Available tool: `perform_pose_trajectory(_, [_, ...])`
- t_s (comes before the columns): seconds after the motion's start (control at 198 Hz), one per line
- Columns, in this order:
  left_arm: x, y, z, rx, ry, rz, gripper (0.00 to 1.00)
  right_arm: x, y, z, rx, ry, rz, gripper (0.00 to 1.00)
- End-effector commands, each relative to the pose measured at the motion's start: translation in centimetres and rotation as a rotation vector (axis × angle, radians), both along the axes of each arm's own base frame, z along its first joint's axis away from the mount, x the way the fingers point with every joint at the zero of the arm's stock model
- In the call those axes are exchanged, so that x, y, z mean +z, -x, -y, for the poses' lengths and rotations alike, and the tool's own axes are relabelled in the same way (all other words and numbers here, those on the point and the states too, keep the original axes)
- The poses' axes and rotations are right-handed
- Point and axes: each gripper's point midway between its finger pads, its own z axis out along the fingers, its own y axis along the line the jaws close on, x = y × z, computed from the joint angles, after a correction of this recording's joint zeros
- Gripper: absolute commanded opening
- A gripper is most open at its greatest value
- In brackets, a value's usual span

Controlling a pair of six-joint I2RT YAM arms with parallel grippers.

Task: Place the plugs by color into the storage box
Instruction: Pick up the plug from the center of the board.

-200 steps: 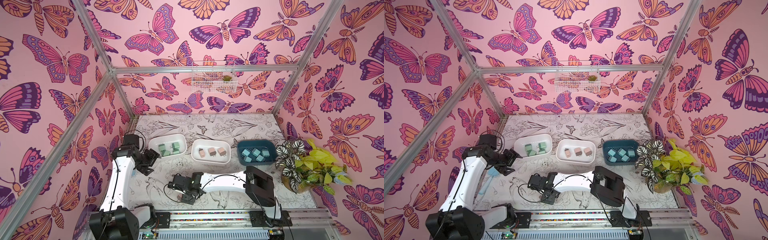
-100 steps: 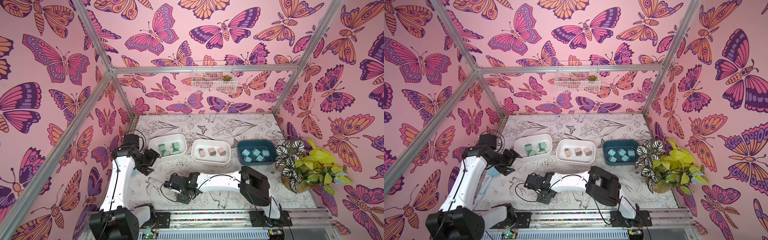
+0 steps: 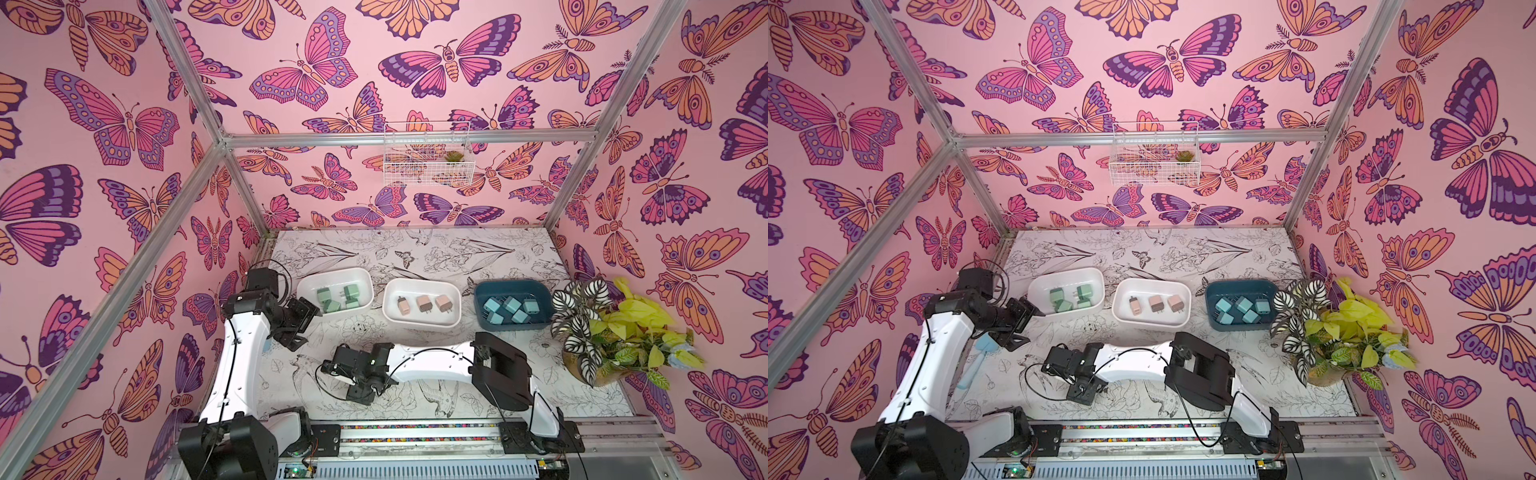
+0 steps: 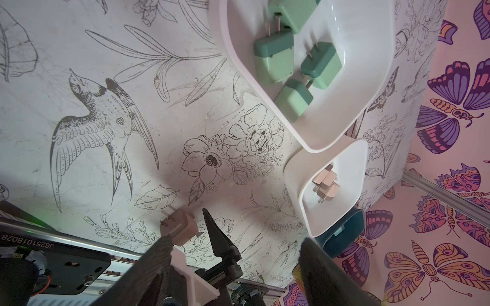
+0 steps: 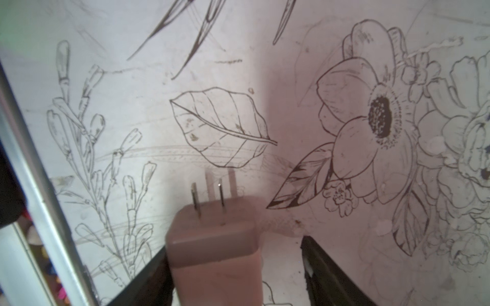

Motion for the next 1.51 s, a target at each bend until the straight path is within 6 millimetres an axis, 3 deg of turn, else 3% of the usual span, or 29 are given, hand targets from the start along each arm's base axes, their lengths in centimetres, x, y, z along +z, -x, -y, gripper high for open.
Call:
perform_pose_trajectory(0.0, [0.1, 0.4, 0.3, -0.009, 0.011, -0.003, 0.78, -0.9, -0.9, 1.0, -0.059, 0.014, -0.033, 0.68])
perform_pose_trajectory(0.262, [0.1, 0.6, 0.3, -0.009, 0.012, -0.003, 0.78, -1.5, -1.7, 2.2, -0.136, 0.023, -0.085, 0.48])
perform_pose_trajectory(0.474, [0.0, 0.6, 0.3, -0.009, 0.014, -0.004, 0.78, -1.4, -2.6, 3.5, -0.194, 0.010, -0.111, 0.39])
perform_pose_trajectory(0.681, [0.0, 0.6, 0.4, -0.009, 0.018, -0.004, 0.78, -0.1, -3.9, 5.0, -0.259, -0.016, -0.121, 0.37])
perform_pose_trajectory(1.165, [0.0, 0.5, 0.6, -0.018, 0.021, 0.002, 0.78, 5.8, -7.0, 8.6, -0.357, -0.071, -0.077, 0.38])
perform_pose_trajectory(1.392, [0.1, 0.5, 0.7, -0.020, 0.022, 0.005, 0.78, 8.0, -10.1, 10.6, -0.405, -0.066, -0.031, 0.38])
perform_pose_trajectory(1.508, [0.2, 0.5, 0.8, -0.022, 0.022, 0.010, 0.78, 8.8, -12.7, 12.3, -0.464, -0.063, -0.006, 0.39])
